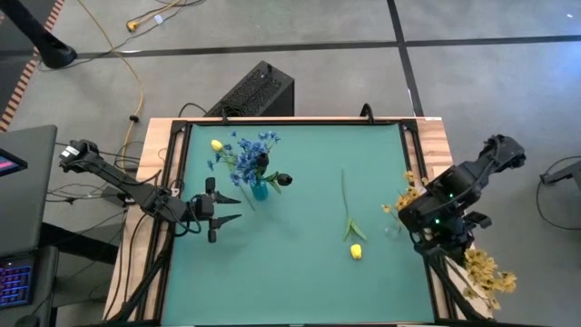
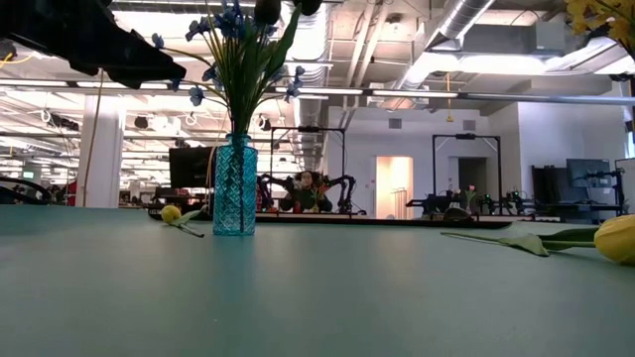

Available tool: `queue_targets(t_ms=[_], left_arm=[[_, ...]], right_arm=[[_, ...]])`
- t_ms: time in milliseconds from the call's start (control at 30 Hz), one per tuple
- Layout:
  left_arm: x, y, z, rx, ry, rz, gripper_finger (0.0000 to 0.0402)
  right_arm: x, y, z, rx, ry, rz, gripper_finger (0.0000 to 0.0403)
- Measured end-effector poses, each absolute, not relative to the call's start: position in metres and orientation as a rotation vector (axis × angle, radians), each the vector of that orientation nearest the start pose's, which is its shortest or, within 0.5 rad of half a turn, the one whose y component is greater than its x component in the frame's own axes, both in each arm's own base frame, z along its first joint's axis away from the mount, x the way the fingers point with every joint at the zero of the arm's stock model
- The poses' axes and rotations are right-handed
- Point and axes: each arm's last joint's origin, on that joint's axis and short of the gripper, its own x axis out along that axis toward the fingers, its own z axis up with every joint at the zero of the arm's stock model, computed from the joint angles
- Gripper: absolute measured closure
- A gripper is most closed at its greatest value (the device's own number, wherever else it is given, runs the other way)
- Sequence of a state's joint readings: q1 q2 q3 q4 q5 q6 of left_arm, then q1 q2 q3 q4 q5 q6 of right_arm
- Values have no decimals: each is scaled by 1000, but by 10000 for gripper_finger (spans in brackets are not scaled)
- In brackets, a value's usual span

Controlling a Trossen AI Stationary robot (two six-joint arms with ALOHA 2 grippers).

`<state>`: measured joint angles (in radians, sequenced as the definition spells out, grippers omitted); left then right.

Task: Sort flowers into vase by color
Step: Put the yellow flowers into the transparent vase

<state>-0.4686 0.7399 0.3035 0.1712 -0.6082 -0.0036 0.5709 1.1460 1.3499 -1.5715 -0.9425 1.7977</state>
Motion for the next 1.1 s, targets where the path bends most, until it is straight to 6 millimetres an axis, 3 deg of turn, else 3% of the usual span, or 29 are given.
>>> queue_targets(t_ms=[600, 1100], left_arm=[[151, -58, 208, 136, 228, 139, 231], [151, -58, 208, 143, 230, 138, 231]], right_arm=[[124, 87, 371, 1522, 2083, -444, 377], [131, 74, 342, 1540, 2110, -369, 376]])
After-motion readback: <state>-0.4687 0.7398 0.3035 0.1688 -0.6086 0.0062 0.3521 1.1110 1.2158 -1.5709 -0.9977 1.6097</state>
